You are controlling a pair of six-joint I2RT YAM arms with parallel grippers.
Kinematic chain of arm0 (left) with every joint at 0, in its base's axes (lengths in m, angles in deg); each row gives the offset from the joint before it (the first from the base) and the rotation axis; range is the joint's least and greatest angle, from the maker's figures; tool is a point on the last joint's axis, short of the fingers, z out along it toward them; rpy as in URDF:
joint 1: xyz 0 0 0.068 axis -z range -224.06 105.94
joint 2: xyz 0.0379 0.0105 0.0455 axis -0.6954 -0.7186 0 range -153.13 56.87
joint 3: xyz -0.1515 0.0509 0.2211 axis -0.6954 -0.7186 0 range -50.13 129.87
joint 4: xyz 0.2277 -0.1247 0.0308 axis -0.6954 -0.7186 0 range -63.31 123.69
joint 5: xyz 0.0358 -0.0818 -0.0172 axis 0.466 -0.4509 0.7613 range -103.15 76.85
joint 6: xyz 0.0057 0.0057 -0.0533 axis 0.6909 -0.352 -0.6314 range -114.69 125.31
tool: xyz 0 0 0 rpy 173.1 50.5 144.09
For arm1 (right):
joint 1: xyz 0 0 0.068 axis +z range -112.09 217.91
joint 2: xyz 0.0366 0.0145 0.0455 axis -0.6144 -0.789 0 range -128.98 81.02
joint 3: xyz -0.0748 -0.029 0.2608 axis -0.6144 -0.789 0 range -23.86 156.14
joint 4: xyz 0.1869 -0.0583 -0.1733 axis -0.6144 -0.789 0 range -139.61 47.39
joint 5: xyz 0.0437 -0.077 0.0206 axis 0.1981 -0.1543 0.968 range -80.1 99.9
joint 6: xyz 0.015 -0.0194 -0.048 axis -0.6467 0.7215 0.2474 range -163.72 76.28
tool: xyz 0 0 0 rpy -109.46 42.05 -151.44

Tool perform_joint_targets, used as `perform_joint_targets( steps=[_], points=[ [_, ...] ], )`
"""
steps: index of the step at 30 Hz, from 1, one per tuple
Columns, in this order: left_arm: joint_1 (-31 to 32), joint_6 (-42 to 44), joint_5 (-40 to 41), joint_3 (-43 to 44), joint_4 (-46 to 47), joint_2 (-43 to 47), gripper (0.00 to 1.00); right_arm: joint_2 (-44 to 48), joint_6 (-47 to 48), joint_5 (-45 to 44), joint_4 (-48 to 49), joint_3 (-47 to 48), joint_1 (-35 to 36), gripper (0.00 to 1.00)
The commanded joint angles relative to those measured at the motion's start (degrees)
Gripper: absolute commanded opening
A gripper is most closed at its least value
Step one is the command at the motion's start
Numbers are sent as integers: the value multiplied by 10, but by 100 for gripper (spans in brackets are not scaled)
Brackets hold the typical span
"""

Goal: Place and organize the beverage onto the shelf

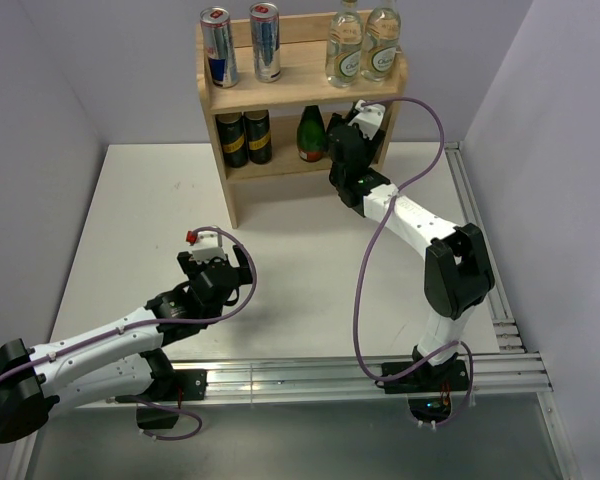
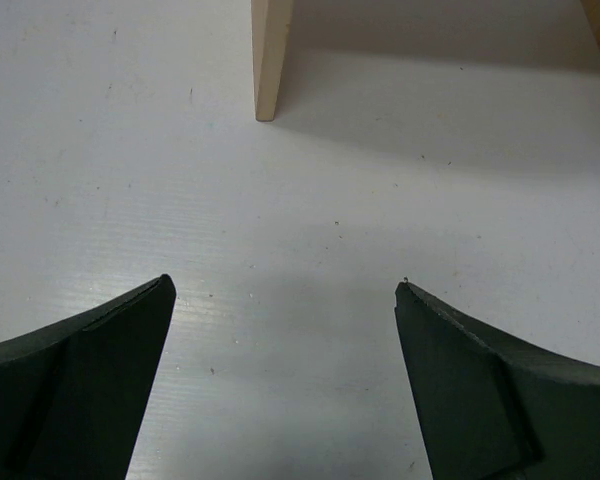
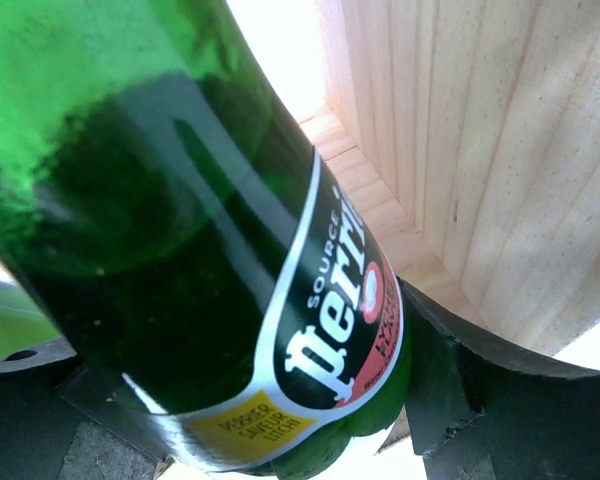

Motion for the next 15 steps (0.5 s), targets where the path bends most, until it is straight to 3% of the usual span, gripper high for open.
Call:
perform_joint_targets(
  steps=[1,4,8,15],
  points=[
    [3,4,1,9,10,2,99,-5,-7,34,54,30,0,79],
    [3,4,2,8,10,5,99,-5,-7,34,51,31,0,80],
    [3,4,3,7,8,8,99,-4,-4,45,48,31,-1,100],
    [3,3,5,7,8,11,99,0,-7,43,50,15,0,100]
  ],
)
